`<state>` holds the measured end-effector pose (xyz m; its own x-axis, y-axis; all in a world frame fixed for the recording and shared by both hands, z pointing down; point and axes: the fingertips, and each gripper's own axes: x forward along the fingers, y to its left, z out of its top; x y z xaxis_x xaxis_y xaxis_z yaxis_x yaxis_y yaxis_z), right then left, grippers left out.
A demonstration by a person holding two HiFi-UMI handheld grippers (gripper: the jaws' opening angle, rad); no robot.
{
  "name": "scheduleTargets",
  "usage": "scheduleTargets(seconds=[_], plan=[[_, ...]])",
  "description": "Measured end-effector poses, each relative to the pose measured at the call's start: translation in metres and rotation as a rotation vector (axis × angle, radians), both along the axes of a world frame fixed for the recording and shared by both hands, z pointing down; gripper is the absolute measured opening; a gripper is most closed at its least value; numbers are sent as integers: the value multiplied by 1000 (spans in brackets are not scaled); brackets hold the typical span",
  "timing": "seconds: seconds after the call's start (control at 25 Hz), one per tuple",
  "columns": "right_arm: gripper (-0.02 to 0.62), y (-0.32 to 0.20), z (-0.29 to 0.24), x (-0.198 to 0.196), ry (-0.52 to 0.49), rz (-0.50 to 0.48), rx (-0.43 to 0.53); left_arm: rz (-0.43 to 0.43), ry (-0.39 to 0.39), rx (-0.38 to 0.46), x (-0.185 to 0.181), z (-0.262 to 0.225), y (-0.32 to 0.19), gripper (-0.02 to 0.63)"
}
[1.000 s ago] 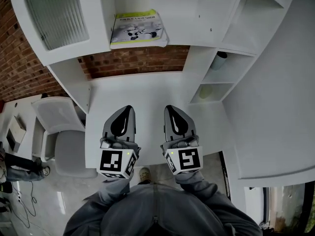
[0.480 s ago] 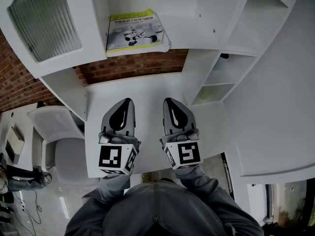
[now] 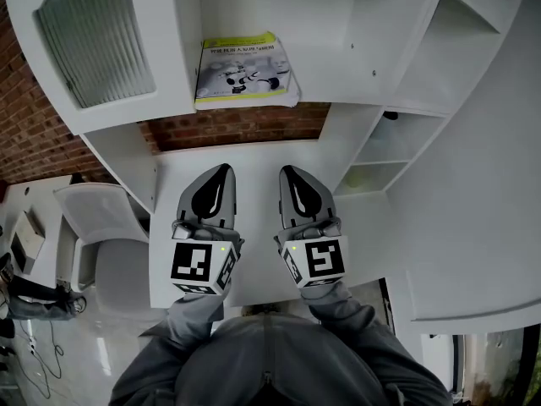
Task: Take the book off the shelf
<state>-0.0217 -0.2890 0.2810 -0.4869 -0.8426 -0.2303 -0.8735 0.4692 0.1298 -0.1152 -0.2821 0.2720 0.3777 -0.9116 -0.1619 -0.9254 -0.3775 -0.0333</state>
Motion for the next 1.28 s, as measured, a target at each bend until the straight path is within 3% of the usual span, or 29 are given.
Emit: scheduleTargets(seconds=[0.4,1.0,1.12,1.2,1.28], plan=[[26,-29,-26,-6,58,-27,62,-21,-66,44,2,-21,-23,6],[29,-66,-39,-15,122,-9,70,-21,-128,-3,5,-24,-62,13],[31,-68,-47,-17,143,-13,97,-23,-188,-2,7,-26,-67,128],[58,-70,-50,-20,192,-17,112,-34,-212,4,5,-29,-70,138],[130,-73,-51,-25,284,-13,132,-45,-223,7,1,-33,-72,160]])
